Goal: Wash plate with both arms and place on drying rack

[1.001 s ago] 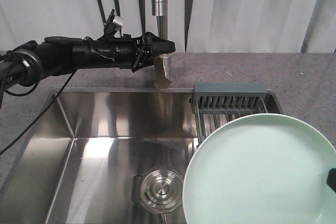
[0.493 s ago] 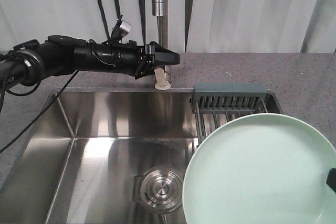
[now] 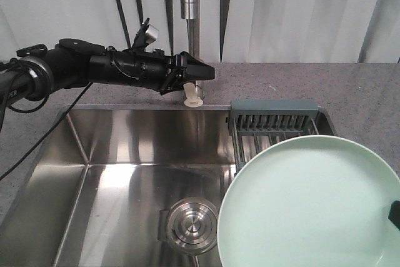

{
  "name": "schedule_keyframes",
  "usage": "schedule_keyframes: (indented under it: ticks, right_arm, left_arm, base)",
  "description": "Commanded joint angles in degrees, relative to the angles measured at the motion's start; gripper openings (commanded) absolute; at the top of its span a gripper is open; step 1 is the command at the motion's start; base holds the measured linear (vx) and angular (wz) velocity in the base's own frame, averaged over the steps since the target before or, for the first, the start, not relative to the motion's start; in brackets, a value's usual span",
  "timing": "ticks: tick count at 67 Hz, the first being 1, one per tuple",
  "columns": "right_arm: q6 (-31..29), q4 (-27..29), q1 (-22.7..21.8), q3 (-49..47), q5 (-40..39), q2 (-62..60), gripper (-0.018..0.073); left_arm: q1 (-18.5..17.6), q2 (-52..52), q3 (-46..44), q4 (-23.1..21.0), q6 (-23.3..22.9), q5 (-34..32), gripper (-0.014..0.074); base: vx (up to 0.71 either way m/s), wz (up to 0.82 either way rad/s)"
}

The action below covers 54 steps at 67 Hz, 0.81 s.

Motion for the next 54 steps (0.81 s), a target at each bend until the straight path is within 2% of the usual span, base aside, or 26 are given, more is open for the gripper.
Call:
schedule_keyframes:
  ticks: [1,8,16,25,41,48,54]
  right_arm:
    - [-0.38,1.39,-0.21,-1.5,-4.2,0.6,-0.0004]
    - [-0.38,1.39,-0.21,-1.5,-4.2,0.6,-0.0004]
    - [-0.38,1.4,-0.21,-1.5,-4.2,0.6,-0.0004]
    - [-0.38,1.4,-0.21,-1.5,-4.14,0.6,-0.0004]
    - [-0.38,1.4,-0.21,-1.5,-4.14,0.6,-0.0004]
    - [-0.38,1.4,-0.21,-1.5,-4.14,0.6,-0.0004]
    - [-0.38,1.4,-0.21,-1.5,-4.14,0.6,-0.0004]
  left_arm:
    - [0.63,-4.93,-1.06,-1.29,-1.68,4.97,0.0478]
    - [2.68,-5.99,-1.06,-1.17,-1.93,4.92,0.0365]
    - [5.99,-7.44,-1.0,-0.69,-5.27,5.68,0.0195]
    - [10.06,-9.5,-1.0,3.67,-8.26,7.52,-0.0001]
    - [16.74,-15.51,-1.0,17.47,-18.19,11.47,-0.0008]
    - [17.92,-20.14,-1.0,25.83,-21.6,13.61,-0.0008]
    - [17.92,-25.31,-1.0,34.7,-23.57,15.49,-0.0008]
  base:
    - [0.0,0.0]
    - [0.0,0.0]
    - [0.0,0.0]
    - [0.0,0.0]
    - [0.0,0.0]
    - [0.0,0.0]
    - [0.0,0.0]
